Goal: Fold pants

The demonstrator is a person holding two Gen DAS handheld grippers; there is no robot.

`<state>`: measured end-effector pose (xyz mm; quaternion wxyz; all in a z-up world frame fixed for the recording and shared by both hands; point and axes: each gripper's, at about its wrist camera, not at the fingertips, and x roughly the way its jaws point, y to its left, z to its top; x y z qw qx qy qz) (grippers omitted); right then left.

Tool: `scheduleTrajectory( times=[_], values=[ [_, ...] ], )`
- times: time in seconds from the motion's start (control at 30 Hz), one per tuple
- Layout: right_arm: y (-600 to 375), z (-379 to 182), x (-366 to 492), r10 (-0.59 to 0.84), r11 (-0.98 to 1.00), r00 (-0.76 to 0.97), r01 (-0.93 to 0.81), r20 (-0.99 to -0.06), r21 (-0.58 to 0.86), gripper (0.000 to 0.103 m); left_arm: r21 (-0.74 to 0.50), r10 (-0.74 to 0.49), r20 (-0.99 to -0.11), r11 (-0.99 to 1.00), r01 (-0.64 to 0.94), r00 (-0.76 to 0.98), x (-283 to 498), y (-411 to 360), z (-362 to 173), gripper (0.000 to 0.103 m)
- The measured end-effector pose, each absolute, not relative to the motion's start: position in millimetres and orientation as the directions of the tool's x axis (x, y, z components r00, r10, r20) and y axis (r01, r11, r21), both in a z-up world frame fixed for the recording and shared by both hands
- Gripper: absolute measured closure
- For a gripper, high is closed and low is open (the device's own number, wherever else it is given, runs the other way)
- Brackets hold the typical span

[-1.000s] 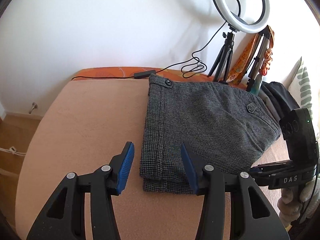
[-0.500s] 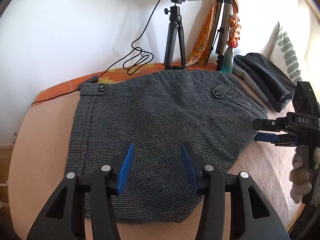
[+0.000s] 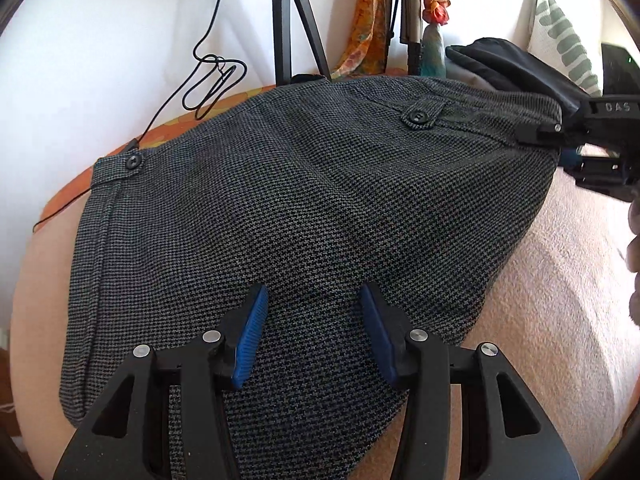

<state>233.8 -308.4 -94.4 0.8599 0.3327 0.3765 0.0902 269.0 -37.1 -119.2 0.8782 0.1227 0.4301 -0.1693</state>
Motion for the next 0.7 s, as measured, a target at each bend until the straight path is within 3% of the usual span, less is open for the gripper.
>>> scheduleTrajectory(
  times=[0.1, 0.23, 0.3, 0.37, 0.53, 0.67, 0.7],
  values=[
    [-306, -90, 236, 0.395, 0.808, 0.676, 0.068, -0.622, 0.586, 0.083, 0.076, -0.191, -0.797, 0.909, 0.409, 0.573, 268, -37, -119, 0.056],
    [-325, -103, 241, 0.427, 0.795, 0.624, 0.086, -0.654, 0.601, 0.061, 0.04, -0.213, -0.793, 0.917, 0.398, 0.571, 264, -32, -103, 0.056],
    [-336, -101, 243, 0.408, 0.818, 0.615, 0.082, -0.675, 0.569, 0.06, 0.038, -0.226, -0.771, 0.917, 0.396, 0.595, 258, -34, -89, 0.056],
    [-349, -95, 245, 0.398, 0.828, 0.617, 0.077, -0.679, 0.555, 0.047, 0.029, -0.252, -0.75, 0.911, 0.411, 0.612, 252, -41, -77, 0.056],
    [-373, -68, 250, 0.397, 0.845, 0.652, 0.016, -0.646, 0.535, 0.04, 0.027, -0.331, -0.72, 0.864, 0.502, 0.609, 246, -83, -61, 0.051],
    [-384, -57, 255, 0.413, 0.849, 0.655, -0.026, -0.632, 0.527, 0.021, 0.125, -0.351, -0.733, 0.772, 0.623, 0.583, 239, -136, -61, 0.047],
    [-388, -55, 257, 0.421, 0.845, 0.654, -0.032, -0.628, 0.534, 0.02, 0.152, -0.351, -0.737, 0.747, 0.647, 0.578, 238, -151, -62, 0.047]
  ],
)
